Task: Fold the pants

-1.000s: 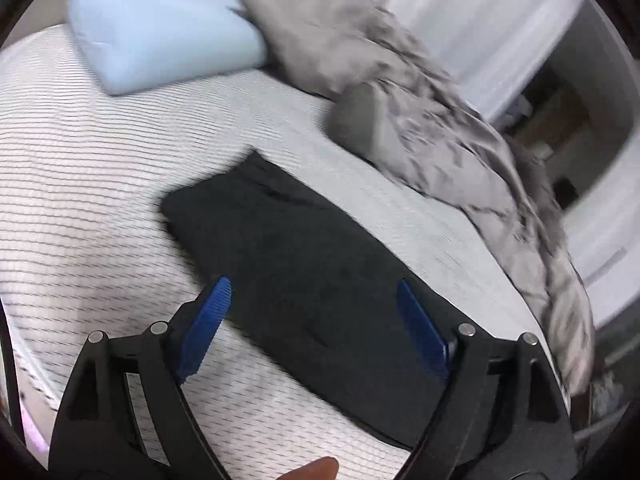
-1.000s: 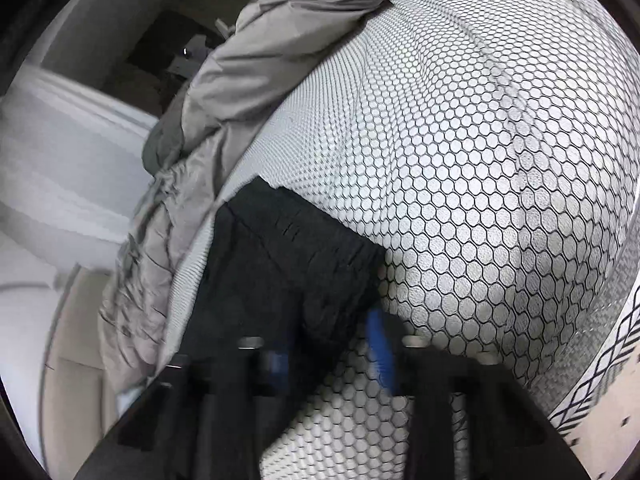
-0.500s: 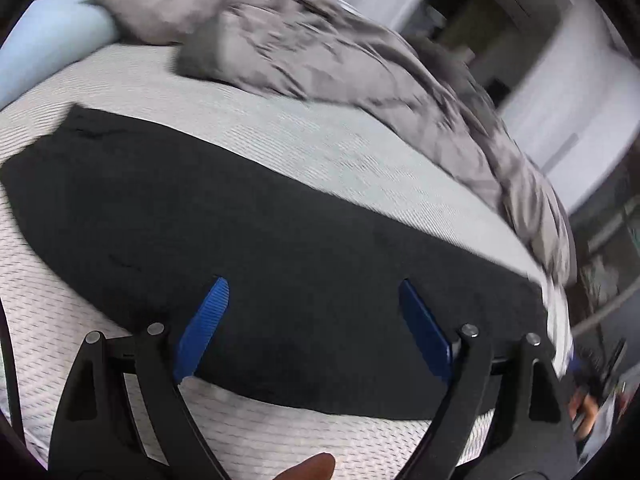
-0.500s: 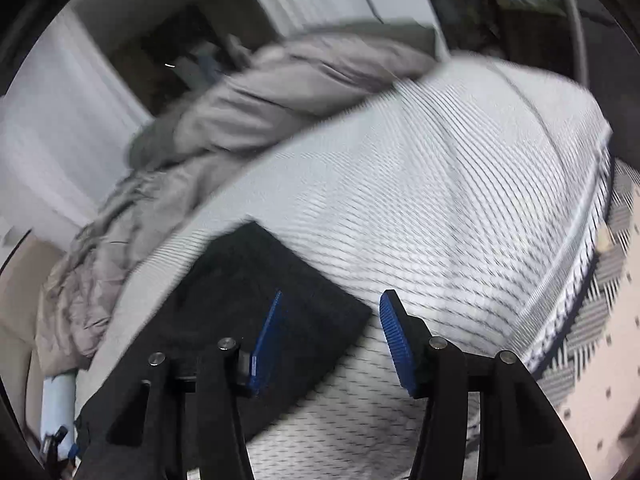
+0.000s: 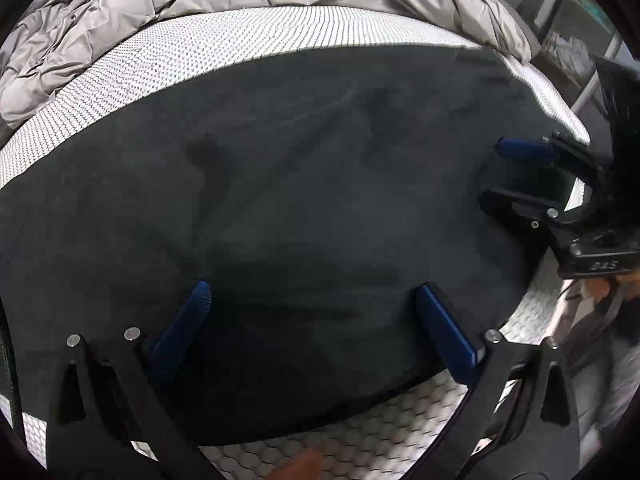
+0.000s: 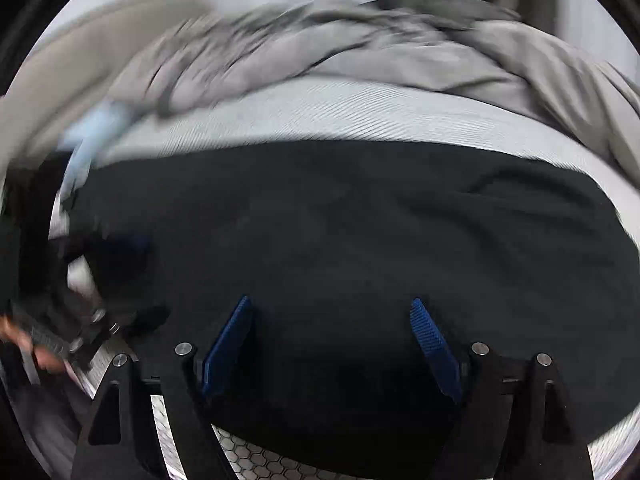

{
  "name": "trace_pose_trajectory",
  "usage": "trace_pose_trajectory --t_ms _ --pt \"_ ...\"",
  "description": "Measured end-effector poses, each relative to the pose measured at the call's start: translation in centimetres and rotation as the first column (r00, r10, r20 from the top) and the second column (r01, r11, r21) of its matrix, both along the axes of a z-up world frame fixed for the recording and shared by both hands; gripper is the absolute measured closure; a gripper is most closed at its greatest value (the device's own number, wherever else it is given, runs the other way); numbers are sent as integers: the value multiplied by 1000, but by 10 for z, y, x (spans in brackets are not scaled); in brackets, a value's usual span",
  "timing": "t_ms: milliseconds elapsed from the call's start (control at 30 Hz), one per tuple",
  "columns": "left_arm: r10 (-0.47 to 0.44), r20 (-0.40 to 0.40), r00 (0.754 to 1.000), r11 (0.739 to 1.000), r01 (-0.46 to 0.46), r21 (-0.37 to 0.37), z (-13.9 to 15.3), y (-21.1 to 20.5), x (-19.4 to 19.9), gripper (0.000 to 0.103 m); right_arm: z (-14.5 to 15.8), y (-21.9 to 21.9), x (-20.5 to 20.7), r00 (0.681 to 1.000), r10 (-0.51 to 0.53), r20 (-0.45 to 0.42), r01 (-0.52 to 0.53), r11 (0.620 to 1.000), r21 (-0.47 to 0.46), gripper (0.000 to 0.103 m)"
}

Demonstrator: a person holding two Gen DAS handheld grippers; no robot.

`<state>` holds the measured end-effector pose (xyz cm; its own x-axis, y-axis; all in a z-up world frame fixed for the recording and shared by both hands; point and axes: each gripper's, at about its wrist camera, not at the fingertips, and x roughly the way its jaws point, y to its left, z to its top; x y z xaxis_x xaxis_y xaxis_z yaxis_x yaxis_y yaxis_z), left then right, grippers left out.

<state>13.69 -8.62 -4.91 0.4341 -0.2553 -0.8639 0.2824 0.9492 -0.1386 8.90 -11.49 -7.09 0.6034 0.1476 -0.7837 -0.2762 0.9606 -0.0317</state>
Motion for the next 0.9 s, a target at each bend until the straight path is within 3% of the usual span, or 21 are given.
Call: trace_pose_trajectory --t_ms 33,167,267,400,500,567,700,733,833,900 --pt "-4 7 1000 1000 4 -3 1 1 -3 1 -7 2 -1 1000 13 -12 -13 997 -69 20" --pt "2 21 1000 1000 -1 -8 2 23 -22 1 -10 -39 -7 998 -62 -28 56 984 -166 19" --pt "11 33 999 1000 -11 -12 4 36 -31 1 -3 -91 -28 972 -231 37 232 936 -264 17" --pt "29 38 999 998 -27 -53 14 45 -25 1 13 -127 -44 933 -354 68 361 916 -174 17" --pt "33 89 996 995 -24 -100 28 41 -24 1 26 -112 -49 950 -299 85 303 952 -46 17" --pt "31 102 994 997 -23 -76 31 29 -12 1 30 -86 -37 968 -234 85 236 972 -12 16" --pt "1 30 1000 1000 -1 -2 10 3 15 1 11 -32 -7 995 -103 -5 103 993 49 16" --pt "-5 20 1000 1000 5 15 6 1 17 1 1 -19 -3 997 -74 -32 75 996 37 16" --pt "-23 20 1000 999 22 23 6 15 14 1 -12 -10 -1 999 -41 -21 37 990 -135 16" --pt "-3 16 1000 1000 3 15 5 32 6 1 -6 -32 -1 996 -91 -1 89 977 -192 16"
